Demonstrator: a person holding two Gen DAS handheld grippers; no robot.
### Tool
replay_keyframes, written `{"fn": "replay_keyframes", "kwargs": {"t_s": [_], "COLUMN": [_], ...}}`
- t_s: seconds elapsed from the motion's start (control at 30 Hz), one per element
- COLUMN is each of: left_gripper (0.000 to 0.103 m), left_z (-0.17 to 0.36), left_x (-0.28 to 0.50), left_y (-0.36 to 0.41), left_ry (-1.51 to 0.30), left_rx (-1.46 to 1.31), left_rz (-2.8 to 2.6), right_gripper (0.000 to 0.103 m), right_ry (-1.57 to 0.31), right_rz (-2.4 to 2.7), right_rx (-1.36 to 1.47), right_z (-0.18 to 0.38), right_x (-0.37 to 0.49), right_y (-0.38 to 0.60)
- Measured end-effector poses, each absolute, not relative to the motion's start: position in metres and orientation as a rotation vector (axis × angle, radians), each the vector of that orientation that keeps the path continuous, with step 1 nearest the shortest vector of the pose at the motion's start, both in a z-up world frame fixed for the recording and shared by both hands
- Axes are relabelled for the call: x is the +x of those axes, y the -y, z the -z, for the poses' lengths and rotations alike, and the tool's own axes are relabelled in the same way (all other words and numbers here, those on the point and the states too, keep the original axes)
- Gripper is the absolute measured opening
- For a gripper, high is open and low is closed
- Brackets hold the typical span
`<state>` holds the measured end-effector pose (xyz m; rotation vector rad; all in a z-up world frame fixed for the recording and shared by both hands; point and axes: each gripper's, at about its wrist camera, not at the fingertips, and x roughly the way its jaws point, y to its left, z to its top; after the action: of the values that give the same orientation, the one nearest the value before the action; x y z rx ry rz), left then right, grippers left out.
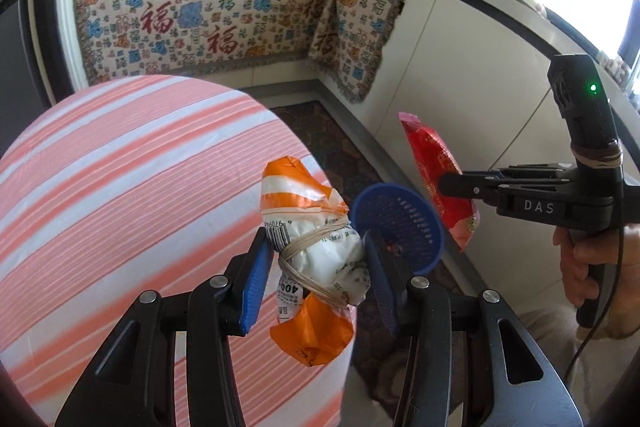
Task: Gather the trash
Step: 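Carry both wrappers in both tools over the blue wastebasket, then open both tools to drop the wrappers into the basket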
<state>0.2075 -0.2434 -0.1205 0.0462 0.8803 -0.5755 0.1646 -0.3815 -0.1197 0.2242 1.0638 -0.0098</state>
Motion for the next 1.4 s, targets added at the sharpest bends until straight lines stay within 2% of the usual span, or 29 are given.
{"fn": "replay_keyframes", "kwargs": {"t_s": [0.27,0.63,1.1,1.2,1.23,1.3,1.33,1.37,1.4], "left_gripper": [0.048,0.048,0.048,0.05,0.052,0.063,0.074,0.081,0.082], "left_z": [0.133,0.178,0.246,0.258,0.263,0.268,0.271,0.272,0.271], "left_x": [0.218,0.238,0.271,0.278,0.28,0.282,0.283,0.283,0.284], "left_y": [0.32,0.438,0.503,0.512,0.515,0.52,0.522,0.522,0.522], "left_ry": [-0.908,-0.971,-1.054,-1.071,-1.077,-1.082,-1.077,-1.069,-1.063], "left_rx": [0.064,0.121,0.162,0.162,0.164,0.166,0.166,0.162,0.156], "left_rz": [0.664,0.757,0.78,0.773,0.767,0.763,0.753,0.745,0.74], "right_gripper": [0.013,0.013,0.013,0.016,0.016,0.02,0.033,0.044,0.047], "right_ry": [-1.086,-1.141,-1.162,-1.16,-1.157,-1.158,-1.155,-1.151,-1.148], "right_rz": [0.145,0.265,0.283,0.28,0.281,0.274,0.274,0.271,0.274], "right_rx": [0.286,0.413,0.592,0.63,0.638,0.653,0.664,0.678,0.688], "right_z": [0.141,0.207,0.297,0.315,0.321,0.332,0.338,0.342,0.346], "right_x": [0.139,0.121,0.128,0.13,0.131,0.131,0.132,0.132,0.13], "right_y": [0.464,0.568,0.639,0.649,0.652,0.657,0.661,0.663,0.666]}}
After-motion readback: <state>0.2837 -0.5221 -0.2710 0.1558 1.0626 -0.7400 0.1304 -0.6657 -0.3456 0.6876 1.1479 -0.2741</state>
